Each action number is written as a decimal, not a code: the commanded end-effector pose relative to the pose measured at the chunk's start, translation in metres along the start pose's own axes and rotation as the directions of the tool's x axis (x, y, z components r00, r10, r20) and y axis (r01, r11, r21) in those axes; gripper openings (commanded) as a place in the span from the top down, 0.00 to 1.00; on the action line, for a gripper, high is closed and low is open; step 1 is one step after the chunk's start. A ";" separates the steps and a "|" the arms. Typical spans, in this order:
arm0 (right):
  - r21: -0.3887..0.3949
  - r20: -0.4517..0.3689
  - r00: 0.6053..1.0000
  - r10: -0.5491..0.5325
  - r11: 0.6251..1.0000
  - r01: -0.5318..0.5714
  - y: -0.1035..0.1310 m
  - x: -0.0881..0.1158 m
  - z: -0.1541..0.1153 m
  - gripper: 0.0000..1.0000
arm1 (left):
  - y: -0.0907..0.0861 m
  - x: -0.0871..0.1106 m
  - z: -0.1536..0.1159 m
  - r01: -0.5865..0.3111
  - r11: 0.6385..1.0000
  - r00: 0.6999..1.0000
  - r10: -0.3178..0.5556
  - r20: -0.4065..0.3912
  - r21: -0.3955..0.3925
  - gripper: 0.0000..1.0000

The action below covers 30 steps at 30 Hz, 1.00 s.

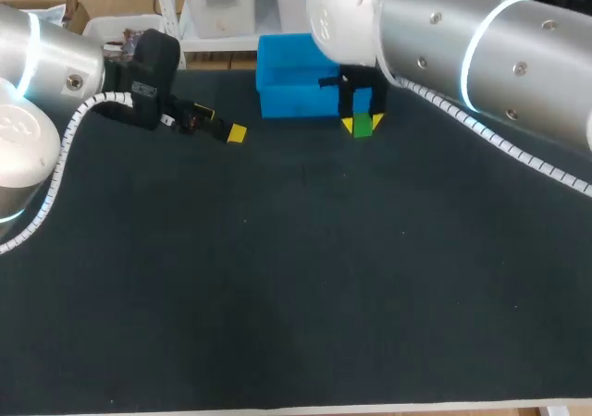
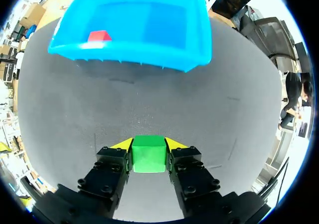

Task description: Use the left arm to pick the red cube and place it into the blue plastic box first, then use the right arm to grasp the green cube and put it into the same blue plastic box after the first action is fully finished.

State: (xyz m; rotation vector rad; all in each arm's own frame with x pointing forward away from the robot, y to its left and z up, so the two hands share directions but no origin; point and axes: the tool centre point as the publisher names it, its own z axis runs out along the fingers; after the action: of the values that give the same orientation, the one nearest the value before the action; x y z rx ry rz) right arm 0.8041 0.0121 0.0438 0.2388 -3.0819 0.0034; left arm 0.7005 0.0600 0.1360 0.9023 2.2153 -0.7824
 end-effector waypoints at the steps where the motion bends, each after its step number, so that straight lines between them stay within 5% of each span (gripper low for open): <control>1: -0.004 0.001 1.000 -0.010 1.000 0.010 -0.001 -0.006 -0.013 1.00 | 0.001 0.002 0.000 -0.003 1.000 1.000 0.003 0.009 0.004 0.00; 30: -0.207 0.172 0.976 -0.136 0.963 0.171 -0.037 -0.079 -0.065 1.00 | 0.001 0.002 0.000 -0.003 1.000 1.000 0.003 0.009 0.004 0.00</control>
State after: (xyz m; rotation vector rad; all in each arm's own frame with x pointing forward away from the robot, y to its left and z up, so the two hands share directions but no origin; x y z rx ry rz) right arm 0.8708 -0.0075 0.1034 0.4813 -3.2119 -0.3478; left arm 0.7005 0.0600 0.1360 0.9022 2.2154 -0.7824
